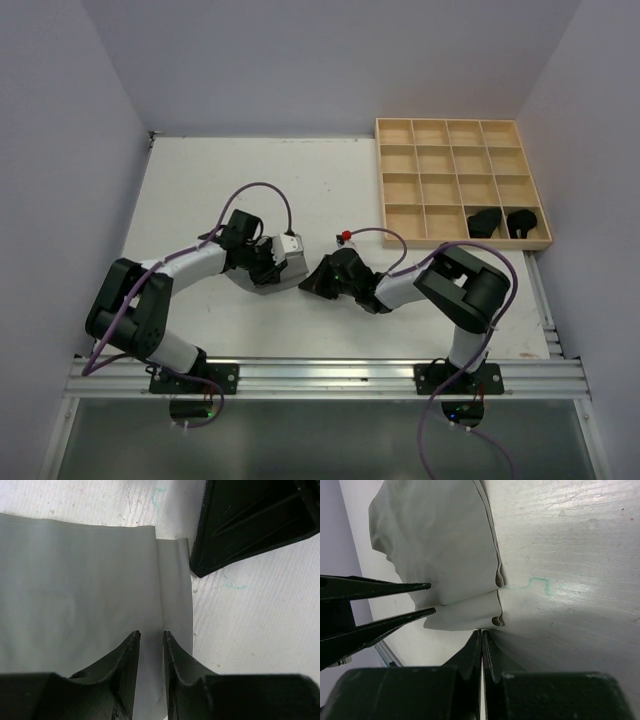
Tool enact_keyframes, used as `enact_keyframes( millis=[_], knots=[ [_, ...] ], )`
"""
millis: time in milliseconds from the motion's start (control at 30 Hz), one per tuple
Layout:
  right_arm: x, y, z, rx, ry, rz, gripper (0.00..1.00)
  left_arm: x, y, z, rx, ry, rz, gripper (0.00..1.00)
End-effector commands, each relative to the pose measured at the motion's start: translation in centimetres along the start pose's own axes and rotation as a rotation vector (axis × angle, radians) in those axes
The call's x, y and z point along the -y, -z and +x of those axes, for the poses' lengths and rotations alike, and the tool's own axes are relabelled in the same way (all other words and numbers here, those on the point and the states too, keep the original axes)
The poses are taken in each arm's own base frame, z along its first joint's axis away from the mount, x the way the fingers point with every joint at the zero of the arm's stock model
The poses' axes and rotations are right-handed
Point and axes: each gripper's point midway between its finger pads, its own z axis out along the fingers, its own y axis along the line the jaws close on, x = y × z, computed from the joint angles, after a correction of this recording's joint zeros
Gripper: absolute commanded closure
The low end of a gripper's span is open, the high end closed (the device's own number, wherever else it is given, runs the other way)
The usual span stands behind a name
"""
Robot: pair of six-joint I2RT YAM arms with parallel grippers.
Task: Roll the underwear
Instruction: Fold the underwear
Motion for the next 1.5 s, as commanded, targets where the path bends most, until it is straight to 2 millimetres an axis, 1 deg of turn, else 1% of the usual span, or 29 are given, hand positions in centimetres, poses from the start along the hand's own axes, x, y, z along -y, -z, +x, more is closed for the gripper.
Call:
enact_keyframes(
  millis=[0,133,367,433,467,533,567,600,767,967,1167,1233,1267,1467],
  knots=[
    [0.7,-0.4,-0.4,0.034,-0.007,0.024,0.99,-0.4,-0.4,-0.6,0.021,-0.020,-0.019,0.72],
    [1.2,-0.4,-0.1,0.025,-0.009,0.040,1.00,-0.4,-0.6,-0.1,0.007,-0.011,-0.015,0.73],
    [1.5,-0.5,0.2,0.017,-0.021,0.040,1.00,-0.4,-0.9,0.7,-0.018,-0.008,-0.017,0.74],
    [1.5,-0.4,0.2,0.013,-0.022,0.043,1.00,-0.3,-0.9,0.7,-0.020,-0.009,-0.015,0.80],
    [1.6,-0.5,0.2,0.013,-0.023,0.045,1.00,-0.3,-0.9,0.6,-0.016,-0.011,-0.018,0.86],
    [1.6,-0.5,0.2,0.012,-0.021,0.046,1.00,-0.2,-0.7,0.4,-0.010,-0.016,-0.015,0.92],
    [1.6,-0.5,0.3,0.010,-0.020,0.045,1.00,-0.1,-0.5,0.1,0.001,-0.021,-0.016,0.97],
    [1.7,-0.5,0.4,0.004,-0.020,0.048,1.00,0.1,-0.3,0.0,0.005,-0.019,-0.014,1.00],
    [2.0,-0.5,0.7,-0.006,-0.022,0.055,1.00,0.5,0.7,-0.6,0.028,-0.035,-0.021,1.00],
    [2.0,0.1,1.0,-0.016,0.000,0.062,1.00,1.1,1.5,-0.7,0.028,-0.038,-0.017,1.00],
    [2.8,0.8,1.5,-0.028,0.003,0.083,1.00,2.0,1.4,-0.1,0.011,-0.021,0.020,1.00],
    [2.8,1.0,1.6,-0.032,0.003,0.085,1.00,2.1,1.4,0.2,0.002,-0.015,0.021,0.96],
    [2.8,1.0,1.6,-0.031,0.005,0.084,1.00,2.1,1.4,0.3,0.001,-0.014,0.018,0.93],
    [1.7,1.9,1.9,-0.037,0.035,0.058,1.00,1.5,1.0,0.3,-0.001,-0.005,0.000,0.92]
  ],
)
